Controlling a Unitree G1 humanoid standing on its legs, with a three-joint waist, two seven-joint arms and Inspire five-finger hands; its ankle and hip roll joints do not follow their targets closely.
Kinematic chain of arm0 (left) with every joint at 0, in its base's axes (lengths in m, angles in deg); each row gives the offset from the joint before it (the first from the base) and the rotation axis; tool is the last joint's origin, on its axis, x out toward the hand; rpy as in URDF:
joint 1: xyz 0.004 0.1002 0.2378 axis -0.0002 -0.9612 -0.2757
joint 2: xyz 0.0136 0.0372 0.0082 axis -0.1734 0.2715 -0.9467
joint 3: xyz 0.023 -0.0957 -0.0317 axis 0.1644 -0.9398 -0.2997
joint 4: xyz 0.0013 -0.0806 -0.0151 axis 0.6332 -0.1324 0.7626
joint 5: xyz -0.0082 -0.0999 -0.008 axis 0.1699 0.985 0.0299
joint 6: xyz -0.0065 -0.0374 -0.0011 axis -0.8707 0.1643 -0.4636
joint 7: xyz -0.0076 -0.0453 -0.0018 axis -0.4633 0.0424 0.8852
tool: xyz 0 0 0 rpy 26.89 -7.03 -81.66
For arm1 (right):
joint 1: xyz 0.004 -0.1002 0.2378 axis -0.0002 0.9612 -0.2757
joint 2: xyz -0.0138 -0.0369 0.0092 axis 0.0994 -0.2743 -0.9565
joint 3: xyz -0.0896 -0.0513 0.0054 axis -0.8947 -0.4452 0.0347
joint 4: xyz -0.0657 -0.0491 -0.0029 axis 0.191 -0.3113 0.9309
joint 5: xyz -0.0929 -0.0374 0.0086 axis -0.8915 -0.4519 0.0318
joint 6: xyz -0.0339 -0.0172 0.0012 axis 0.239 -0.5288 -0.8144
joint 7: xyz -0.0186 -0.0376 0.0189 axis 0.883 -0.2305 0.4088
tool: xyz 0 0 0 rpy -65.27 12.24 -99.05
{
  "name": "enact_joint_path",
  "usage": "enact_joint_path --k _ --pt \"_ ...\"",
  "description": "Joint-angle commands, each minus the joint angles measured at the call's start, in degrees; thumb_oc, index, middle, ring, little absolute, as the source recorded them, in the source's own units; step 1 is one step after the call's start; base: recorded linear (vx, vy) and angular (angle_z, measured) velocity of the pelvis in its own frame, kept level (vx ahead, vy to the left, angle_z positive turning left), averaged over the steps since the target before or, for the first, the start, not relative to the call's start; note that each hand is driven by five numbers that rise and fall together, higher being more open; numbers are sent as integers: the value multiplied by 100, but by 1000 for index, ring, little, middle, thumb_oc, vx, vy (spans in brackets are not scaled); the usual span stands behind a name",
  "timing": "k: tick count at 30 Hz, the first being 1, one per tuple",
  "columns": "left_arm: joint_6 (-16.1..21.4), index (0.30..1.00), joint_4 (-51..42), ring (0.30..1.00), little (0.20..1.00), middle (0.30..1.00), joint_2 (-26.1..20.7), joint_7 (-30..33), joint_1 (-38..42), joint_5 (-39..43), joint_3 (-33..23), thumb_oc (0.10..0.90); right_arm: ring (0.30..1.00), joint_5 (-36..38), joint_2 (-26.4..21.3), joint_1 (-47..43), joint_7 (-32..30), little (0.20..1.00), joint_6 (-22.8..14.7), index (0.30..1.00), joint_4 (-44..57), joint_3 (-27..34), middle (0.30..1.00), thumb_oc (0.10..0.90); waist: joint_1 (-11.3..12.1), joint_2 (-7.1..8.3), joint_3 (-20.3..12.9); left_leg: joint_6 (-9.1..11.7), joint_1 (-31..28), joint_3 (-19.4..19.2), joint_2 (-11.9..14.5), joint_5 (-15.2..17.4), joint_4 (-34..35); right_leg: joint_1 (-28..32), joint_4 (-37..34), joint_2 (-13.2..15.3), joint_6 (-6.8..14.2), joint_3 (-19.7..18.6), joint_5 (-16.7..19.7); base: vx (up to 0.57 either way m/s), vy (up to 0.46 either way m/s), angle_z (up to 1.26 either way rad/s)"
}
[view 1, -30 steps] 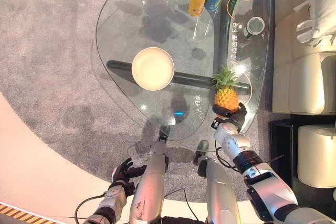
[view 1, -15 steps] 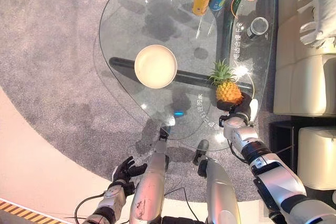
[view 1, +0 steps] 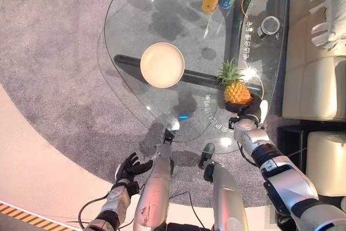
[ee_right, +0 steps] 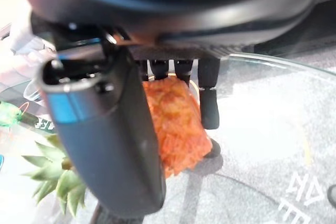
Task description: Pick up the fruit to the plate
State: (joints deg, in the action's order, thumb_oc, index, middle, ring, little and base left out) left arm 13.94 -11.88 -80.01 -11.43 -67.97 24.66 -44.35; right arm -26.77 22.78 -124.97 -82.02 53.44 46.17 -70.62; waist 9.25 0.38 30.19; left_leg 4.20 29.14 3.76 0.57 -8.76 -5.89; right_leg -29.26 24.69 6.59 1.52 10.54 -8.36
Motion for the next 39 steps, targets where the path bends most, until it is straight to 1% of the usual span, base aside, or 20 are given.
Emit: enact_joint_path --k 1,3,5,7,8,10,11,12,13,14,17,18,22,23,25,30,34,39 --pt "457 900 -196 900 900 900 -152 306 25 319 -210 800 300 -31 -18 251 -61 200 -524 300 1053 -159 300 100 -29 175 -40 -500 -342 -126 -414 776 -460 501 -1278 -53 147 222 1021 -12 -12 -4" --pt "552 900 -486 900 900 900 -196 424 -29 489 -332 800 300 -182 26 573 110 200 -677 300 1708 -75 300 100 -90 231 -40 -504 -421 -150 -388 793 -445 575 -1287 -72 154 198 1000 -7 -6 -2" --pt "672 900 -712 900 900 900 -223 355 -101 870 -477 800 300 -422 96 853 406 200 -950 300 2357 8 300 100 -166 289 -40 -519 -497 -200 -355 811 -435 636 -1292 -101 155 178 984 0 0 0" --pt "732 900 -868 900 900 900 -246 179 -140 1274 -643 800 300 -644 145 1075 686 200 -1092 300 2879 76 300 100 -240 321 -40 -523 -568 -263 -324 816 -431 695 -1304 -122 161 149 971 0 0 0" --pt "794 900 -969 900 900 900 -250 -13 -166 1441 -734 800 300 -769 152 1214 918 200 -1255 300 3126 124 300 100 -284 340 -40 -524 -604 -300 -306 819 -434 730 -1312 -131 161 129 962 0 0 0" --pt "839 900 -1311 900 900 900 -198 -312 -251 1697 -846 800 300 -935 153 1436 1310 200 -1425 300 3566 275 300 100 -325 354 -40 -525 -651 -340 -283 828 -463 786 -1306 -147 171 111 953 -13 3 -2" --pt "843 900 -1358 900 900 900 -194 -362 -272 1716 -859 800 300 -961 153 1468 1365 200 -1456 300 3606 295 300 100 -326 355 -40 -525 -658 -342 -280 832 -470 797 -1305 -148 172 109 950 -4 -20 -5" --pt "872 900 -1494 900 900 900 -167 -523 -307 1775 -888 800 300 -987 146 1517 1521 200 -1529 300 3739 339 300 100 -330 362 -40 -527 -681 -346 -275 838 -474 826 -1306 -153 176 109 948 -6 -38 -7" --pt "839 900 -1870 900 900 900 -128 -726 -357 1864 -898 800 300 -1036 123 1609 1798 200 -1606 300 4005 396 300 100 -334 371 -40 -533 -707 -363 -264 842 -470 860 -1312 -163 185 116 946 -9 -42 -10" --pt "846 900 -1946 900 900 900 -123 -825 -372 1884 -895 800 300 -1062 115 1631 1903 200 -1664 300 4045 404 300 100 -334 372 -40 -533 -711 -368 -261 841 -468 867 -1316 -166 186 117 947 -11 -37 -9" --pt "672 900 -2715 900 900 900 -183 -935 -451 1898 -733 800 300 -1178 9 1709 2399 200 -1727 300 4510 401 300 100 -345 362 -40 -544 -747 -397 -256 832 -463 922 -1354 -186 190 120 969 -7 -31 -7" --pt "551 900 -2996 900 900 900 -221 -1034 -477 1973 -666 800 300 -1209 -56 1726 2607 200 -1774 300 4642 379 300 100 -345 356 -40 -547 -749 -400 -257 832 -480 935 -1357 -189 189 124 975 1 -34 -4" --pt "169 900 -3761 900 900 900 -346 -1143 -492 2081 -433 800 300 -1289 -191 1675 3022 200 -1860 300 4897 277 300 100 -335 336 -40 -546 -718 -405 -277 831 -531 956 -1373 -187 191 141 987 0 -34 0" --pt "105 900 -3941 900 900 900 -385 -1129 -488 2051 -345 800 300 -1322 -225 1648 3087 200 -1866 300 4950 229 300 100 -331 326 -40 -547 -710 -400 -284 831 -543 960 -1379 -183 191 145 992 4 -31 3" --pt "-30 900 -4278 900 900 900 -486 -900 -444 1866 -195 800 300 -1390 -284 1587 3232 200 -1883 300 5034 138 300 100 -324 308 -40 -542 -677 -394 -296 827 -579 963 -1386 -175 195 157 1003 4 -33 3" --pt "-360 900 -4675 900 900 900 -601 -828 -386 1719 48 800 300 -1301 -393 1505 3504 200 -1904 300 5160 -64 300 100 -320 280 -40 -544 -619 -369 -323 829 -667 947 -1359 -150 195 168 1006 2 -6 0" --pt "-464 900 -4917 900 900 900 -650 -764 -355 1709 178 800 300 -1285 -464 1485 3858 200 -1868 300 5269 -242 300 100 -331 248 -40 -535 -574 -371 -334 824 -710 923 -1348 -130 196 167 1004 0 0 0" --pt "-512 900 -5066 900 900 900 -732 -871 -244 1845 308 800 300 -1367 -680 1388 4567 200 -1770 300 5314 -604 300 100 -342 196 -40 -516 -505 -363 -371 808 -777 860 -1313 -91 199 143 1006 5 6 2"
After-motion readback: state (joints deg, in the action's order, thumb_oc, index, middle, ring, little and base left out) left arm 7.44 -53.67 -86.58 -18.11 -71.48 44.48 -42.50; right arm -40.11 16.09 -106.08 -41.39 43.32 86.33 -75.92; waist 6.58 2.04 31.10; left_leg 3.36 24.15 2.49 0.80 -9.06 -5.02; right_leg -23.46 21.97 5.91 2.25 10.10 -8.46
